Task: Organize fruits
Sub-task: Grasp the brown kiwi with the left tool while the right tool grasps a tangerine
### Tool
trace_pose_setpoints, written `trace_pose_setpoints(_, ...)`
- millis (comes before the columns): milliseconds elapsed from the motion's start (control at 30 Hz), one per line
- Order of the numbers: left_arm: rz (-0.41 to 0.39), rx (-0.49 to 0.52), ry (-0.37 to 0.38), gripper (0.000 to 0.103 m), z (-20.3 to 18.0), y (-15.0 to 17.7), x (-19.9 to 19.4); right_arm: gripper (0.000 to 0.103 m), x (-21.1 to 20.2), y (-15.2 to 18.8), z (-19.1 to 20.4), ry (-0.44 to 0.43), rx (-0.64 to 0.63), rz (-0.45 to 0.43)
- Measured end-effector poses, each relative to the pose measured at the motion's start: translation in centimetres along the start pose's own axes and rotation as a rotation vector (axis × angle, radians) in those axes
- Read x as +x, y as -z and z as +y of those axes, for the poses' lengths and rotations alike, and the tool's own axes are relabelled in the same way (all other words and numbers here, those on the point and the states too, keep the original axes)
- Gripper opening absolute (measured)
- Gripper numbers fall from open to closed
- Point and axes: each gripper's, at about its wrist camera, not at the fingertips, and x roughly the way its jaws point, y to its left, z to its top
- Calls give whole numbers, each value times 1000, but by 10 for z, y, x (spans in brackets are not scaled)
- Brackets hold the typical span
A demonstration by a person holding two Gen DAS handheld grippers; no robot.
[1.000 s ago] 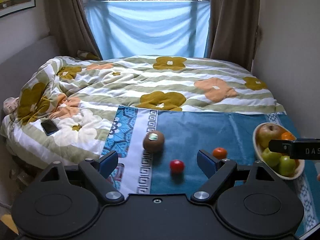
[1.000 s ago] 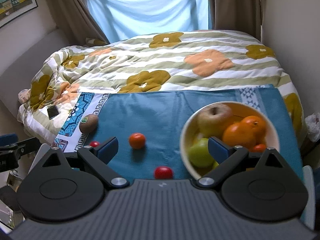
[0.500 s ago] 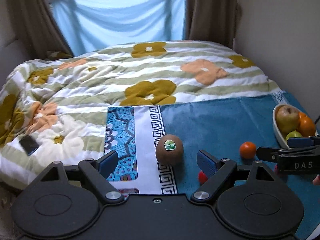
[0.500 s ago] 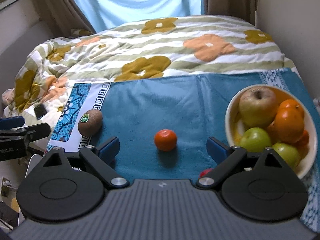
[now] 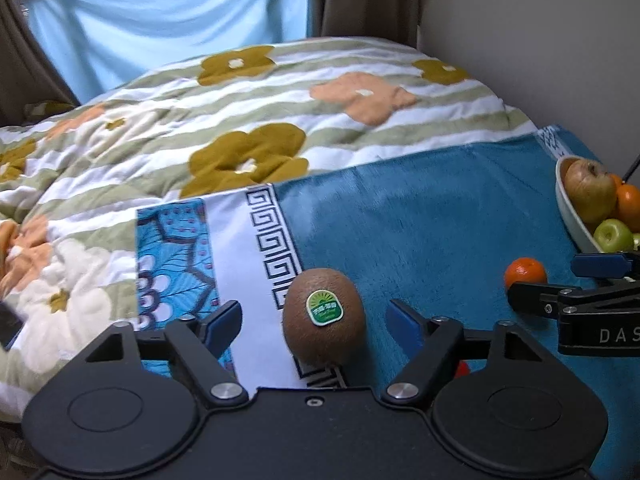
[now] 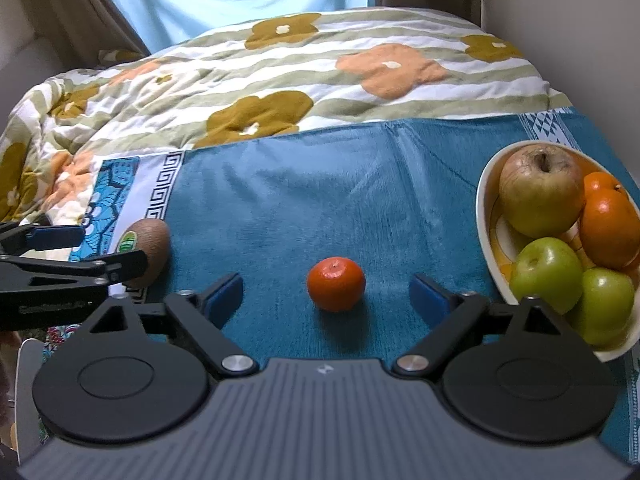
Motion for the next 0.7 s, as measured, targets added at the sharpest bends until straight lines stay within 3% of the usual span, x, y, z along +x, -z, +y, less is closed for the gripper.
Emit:
trace_pose_setpoints(200,39,8,26,65,-2,0,19,96,10,1,-1,17,18,19)
trace_pose_setpoints(267,52,11,26,54,-2,1,23,96,11,1,-2,23,21,20)
trace_pose_setpoints(700,42,21,20,51,1,8,17,77,22,2,-2,44,29,31)
